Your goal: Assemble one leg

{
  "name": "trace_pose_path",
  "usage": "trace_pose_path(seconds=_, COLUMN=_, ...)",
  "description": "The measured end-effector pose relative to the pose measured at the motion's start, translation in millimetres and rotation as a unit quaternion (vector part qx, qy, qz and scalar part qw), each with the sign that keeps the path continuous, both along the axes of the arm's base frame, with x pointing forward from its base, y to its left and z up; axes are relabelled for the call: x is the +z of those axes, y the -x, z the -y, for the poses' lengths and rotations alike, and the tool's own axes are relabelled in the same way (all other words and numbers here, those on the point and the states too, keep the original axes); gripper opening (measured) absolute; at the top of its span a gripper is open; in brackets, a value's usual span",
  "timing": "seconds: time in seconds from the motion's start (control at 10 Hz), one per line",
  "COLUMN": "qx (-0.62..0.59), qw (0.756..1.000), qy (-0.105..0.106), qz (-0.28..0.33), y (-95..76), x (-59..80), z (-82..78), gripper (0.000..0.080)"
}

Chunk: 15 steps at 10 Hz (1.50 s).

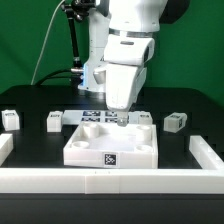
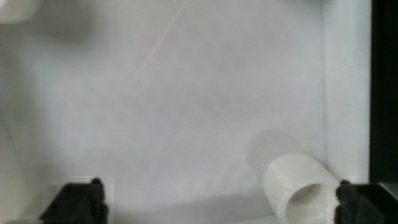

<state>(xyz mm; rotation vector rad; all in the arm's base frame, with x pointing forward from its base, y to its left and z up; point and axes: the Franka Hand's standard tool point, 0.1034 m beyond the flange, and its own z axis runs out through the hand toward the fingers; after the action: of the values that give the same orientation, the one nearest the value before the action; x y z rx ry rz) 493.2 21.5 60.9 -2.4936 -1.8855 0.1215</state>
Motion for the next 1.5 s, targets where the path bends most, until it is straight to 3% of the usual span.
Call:
trace_pose_path(seconds=0.3, qx=0.003, qw=1.0, qy=0.0, qz=-0.001, y=1.4, x=-1.1, z=0.3, gripper=0.065)
trace_pose_path(seconds=0.8, qx=0.058, qw=0.998, qy=-0.02, qz=0.012, y=48.8, x=-39.3, z=7.9, gripper=0.065)
trace_pose_path(seconds=0.9, qx=0.055, qw=0.998, qy=-0.022, qz=0.01, y=51.4, x=-45.7, z=10.3, gripper=0.065)
trace_pose_path(seconds=1.2, qx=0.053, qw=0.998, qy=-0.022, qz=0.008, y=52.6, x=-47.7, z=11.6, gripper=0.065)
trace_pose_path(seconds=1.3, qx=0.053, qw=0.998, qy=-0.022, qz=0.008, y=52.7, x=-47.8, z=11.7, gripper=0.0556)
trace_pose_path(seconds=1.4, qx=0.053, qw=0.998, qy=-0.022, qz=0.008, y=52.7, x=-47.8, z=11.7, gripper=0.0556)
trace_pose_path(seconds=1.5, qx=0.053, qw=0.998, qy=-0.022, qz=0.008, y=52.7, x=-47.9, z=11.7, gripper=0.0356)
